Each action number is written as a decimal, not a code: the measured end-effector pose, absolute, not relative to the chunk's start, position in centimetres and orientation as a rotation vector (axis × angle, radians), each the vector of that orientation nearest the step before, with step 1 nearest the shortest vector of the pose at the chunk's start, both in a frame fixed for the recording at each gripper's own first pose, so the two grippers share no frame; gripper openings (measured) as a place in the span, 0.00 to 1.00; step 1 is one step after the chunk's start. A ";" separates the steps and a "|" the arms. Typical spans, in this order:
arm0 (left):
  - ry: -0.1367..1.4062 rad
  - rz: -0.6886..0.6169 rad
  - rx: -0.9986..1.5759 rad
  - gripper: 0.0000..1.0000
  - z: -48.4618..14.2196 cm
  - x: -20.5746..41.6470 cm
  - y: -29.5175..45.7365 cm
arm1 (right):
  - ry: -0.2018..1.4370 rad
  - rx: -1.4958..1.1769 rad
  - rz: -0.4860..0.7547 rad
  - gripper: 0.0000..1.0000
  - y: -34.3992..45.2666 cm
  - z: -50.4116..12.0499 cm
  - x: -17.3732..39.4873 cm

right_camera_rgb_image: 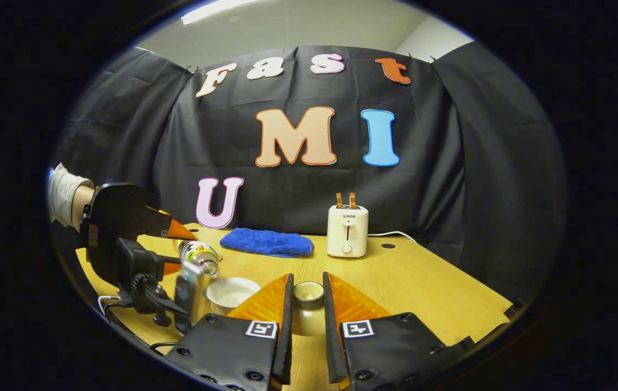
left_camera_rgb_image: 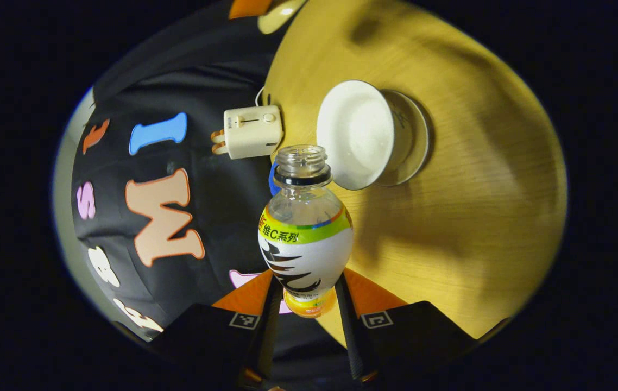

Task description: Open the teacup lid with one hand, grasp the water bottle and pour water into the teacup with the other hand; after pouring, place the water bottle on the coaster and then close the teacup lid.

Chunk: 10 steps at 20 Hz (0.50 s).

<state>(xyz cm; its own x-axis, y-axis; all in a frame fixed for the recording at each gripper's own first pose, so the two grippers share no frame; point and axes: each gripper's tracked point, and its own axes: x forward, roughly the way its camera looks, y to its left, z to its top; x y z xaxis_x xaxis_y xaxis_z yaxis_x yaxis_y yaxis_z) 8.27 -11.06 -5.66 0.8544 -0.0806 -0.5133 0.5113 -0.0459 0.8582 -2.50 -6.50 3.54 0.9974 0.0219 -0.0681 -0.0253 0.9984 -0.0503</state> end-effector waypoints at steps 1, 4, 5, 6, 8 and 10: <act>0.357 -0.491 1.492 0.55 -5.7 8.4 -10.8 | 0.067 -0.056 0.021 0.31 -6.4 3.8 -2.6; 0.367 -0.464 1.321 0.52 -5.8 8.3 -9.5 | 0.063 -0.061 0.027 0.30 -5.6 4.4 -1.7; 0.374 -0.460 1.254 0.52 -5.9 8.2 -9.3 | 0.065 -0.064 0.030 0.31 -5.3 4.5 -1.5; 0.384 -0.455 1.191 0.53 -6.0 8.1 -9.2 | 0.066 -0.070 0.035 0.30 -4.9 4.4 -1.6; 0.357 -0.435 1.040 0.52 -5.2 8.5 -8.9 | 0.065 -0.086 0.045 0.30 -4.0 4.5 -1.6; 0.360 -0.406 0.897 0.52 -4.5 9.0 -8.0 | 0.069 -0.095 0.056 0.29 -3.1 4.4 -1.5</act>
